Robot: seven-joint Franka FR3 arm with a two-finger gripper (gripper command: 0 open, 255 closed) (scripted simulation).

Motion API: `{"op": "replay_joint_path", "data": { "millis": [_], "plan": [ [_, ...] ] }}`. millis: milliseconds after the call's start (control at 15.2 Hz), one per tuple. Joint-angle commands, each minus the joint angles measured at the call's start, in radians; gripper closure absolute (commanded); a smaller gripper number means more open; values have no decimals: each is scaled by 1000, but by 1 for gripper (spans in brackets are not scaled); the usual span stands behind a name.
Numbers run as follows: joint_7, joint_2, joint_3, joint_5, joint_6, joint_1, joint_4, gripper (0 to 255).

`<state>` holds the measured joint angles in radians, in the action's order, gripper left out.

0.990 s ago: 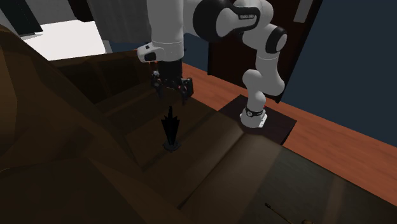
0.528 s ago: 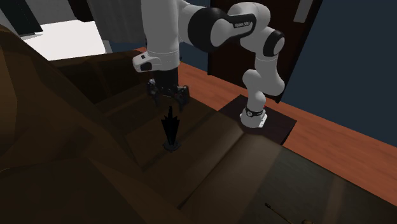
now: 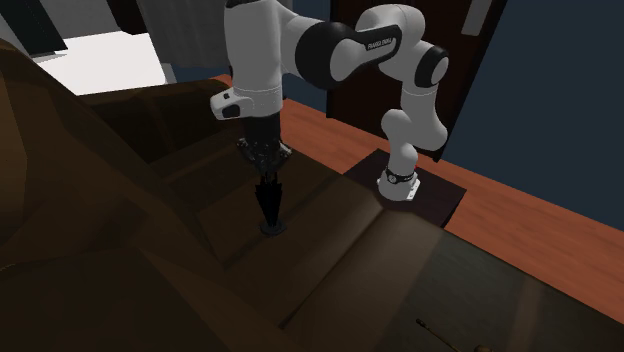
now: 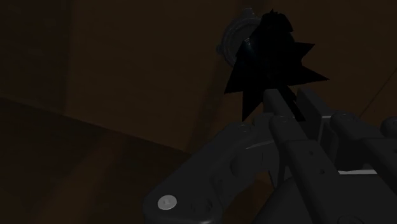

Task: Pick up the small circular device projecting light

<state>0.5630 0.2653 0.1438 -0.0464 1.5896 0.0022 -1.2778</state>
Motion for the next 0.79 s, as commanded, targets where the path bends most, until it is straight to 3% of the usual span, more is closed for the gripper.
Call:
{"op": "replay_joint_path", "data": {
  "millis": [0, 264, 726],
  "plan": [
    [0, 1, 1, 1, 0, -1, -1, 255],
    [-2, 1, 0, 1, 0, 1, 0, 255],
    [-1, 52, 1, -7, -122, -8, 172, 255]
  ]
}}
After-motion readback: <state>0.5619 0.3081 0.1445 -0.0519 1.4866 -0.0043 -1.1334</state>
